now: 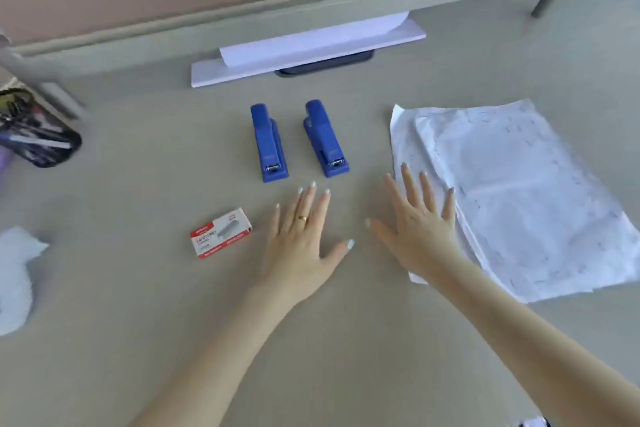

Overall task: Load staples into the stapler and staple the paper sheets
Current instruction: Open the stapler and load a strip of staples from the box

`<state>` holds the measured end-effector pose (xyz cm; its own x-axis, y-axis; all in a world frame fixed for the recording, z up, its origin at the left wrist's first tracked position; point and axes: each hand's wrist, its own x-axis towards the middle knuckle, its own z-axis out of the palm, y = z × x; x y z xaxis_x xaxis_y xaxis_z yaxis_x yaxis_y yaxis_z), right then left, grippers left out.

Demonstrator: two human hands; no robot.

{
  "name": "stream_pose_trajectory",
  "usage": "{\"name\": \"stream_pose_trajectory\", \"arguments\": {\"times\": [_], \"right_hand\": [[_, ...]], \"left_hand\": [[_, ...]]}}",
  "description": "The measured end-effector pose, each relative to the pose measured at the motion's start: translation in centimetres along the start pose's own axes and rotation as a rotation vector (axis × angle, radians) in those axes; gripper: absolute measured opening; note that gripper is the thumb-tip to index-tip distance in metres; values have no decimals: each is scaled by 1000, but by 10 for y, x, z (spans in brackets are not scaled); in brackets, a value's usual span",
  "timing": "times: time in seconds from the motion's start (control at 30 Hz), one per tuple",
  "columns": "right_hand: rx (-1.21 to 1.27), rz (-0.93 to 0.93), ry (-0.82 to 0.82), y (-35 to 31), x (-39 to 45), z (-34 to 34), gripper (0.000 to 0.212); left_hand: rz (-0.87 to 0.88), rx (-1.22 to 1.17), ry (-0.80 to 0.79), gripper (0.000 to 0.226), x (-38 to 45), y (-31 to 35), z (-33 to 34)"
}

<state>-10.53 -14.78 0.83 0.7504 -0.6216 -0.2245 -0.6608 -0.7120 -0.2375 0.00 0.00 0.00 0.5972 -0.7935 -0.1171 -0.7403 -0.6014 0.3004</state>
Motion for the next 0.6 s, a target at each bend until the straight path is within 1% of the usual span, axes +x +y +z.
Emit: {"name": "stream_pose_trajectory", "arguments": {"times": [0.1,0.17,0.23,0.3,0.37,0.47,0.53,0.6], "right_hand": [[-5,-45,107,-8,9,17,63],[17,-57,153,-6,12,23,61],[27,-59,181,-3,13,26,60],[44,-59,213,-2,13,29,58],[77,-81,251,-3,10,32,56],[106,-98,299,0,7,33,53],[107,-106,313,-1,6,33,52],[103,-111,320,-2,5,34,52]], "left_hand": [[33,68,91,82,-2,-19,5],[62,34,142,74,-1,-25,8],[91,11,198,62,0,-24,15],[98,-55,259,53,1,-25,16],[106,-181,376,47,0,-26,17],[148,-288,619,51,14,-27,15],[129,-309,708,55,36,-29,10],[68,-265,767,59,59,-31,5]]}}
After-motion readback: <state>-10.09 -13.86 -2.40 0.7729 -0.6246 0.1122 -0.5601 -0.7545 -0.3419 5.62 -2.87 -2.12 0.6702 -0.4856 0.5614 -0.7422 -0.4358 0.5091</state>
